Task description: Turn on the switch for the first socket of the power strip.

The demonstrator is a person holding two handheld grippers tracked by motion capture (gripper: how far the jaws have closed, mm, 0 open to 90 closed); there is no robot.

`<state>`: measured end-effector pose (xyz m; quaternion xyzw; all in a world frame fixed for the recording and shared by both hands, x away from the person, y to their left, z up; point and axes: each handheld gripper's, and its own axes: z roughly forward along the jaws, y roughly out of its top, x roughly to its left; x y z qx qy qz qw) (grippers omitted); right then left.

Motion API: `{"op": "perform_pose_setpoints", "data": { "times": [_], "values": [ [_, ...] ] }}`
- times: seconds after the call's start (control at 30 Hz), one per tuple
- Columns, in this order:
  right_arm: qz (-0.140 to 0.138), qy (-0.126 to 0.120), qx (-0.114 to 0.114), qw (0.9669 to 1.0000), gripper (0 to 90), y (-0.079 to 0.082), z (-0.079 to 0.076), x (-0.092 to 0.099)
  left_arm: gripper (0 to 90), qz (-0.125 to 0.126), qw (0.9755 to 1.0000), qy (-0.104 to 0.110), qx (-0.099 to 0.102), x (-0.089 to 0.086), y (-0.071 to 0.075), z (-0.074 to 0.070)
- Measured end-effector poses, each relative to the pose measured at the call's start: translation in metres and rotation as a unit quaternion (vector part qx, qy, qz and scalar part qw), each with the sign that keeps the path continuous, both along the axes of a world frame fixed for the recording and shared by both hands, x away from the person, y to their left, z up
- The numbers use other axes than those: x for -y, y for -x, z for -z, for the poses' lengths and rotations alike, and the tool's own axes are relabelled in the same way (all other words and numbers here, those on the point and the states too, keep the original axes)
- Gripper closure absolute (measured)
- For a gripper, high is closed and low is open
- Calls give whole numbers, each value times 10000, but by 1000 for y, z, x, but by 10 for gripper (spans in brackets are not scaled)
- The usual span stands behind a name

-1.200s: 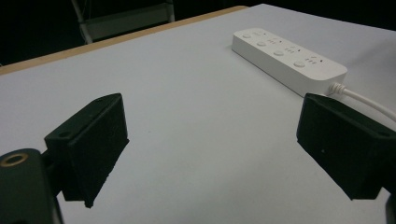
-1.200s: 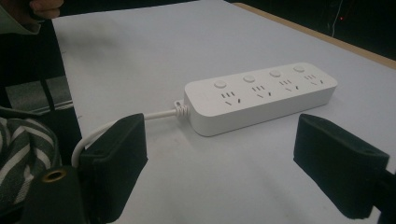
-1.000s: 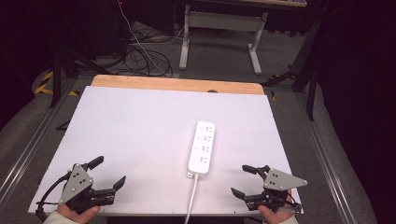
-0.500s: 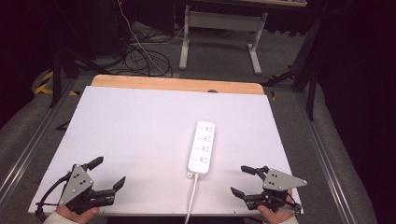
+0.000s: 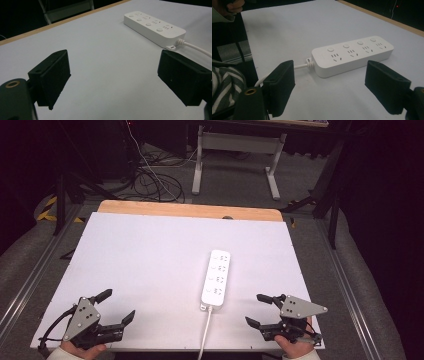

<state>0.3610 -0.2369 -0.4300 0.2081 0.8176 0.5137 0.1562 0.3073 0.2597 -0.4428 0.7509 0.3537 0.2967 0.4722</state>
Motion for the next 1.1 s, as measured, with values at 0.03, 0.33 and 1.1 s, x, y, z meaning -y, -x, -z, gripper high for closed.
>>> {"op": "perform_pose_setpoints", "data": {
  "times": [0.03,0.33,1.1],
  "values": [
    [-8,12,-12,10000,244,-1,-2,-1,118,-10,10000,-25,2,0,0,0],
    [-81,55,-44,9999,244,-17,-19,-15,117,-52,10000,-1,-13,0,0,0],
    [-311,216,-10,9993,244,-48,-51,-54,118,-46,10000,-34,-8,0,1,0]
  ]
}}
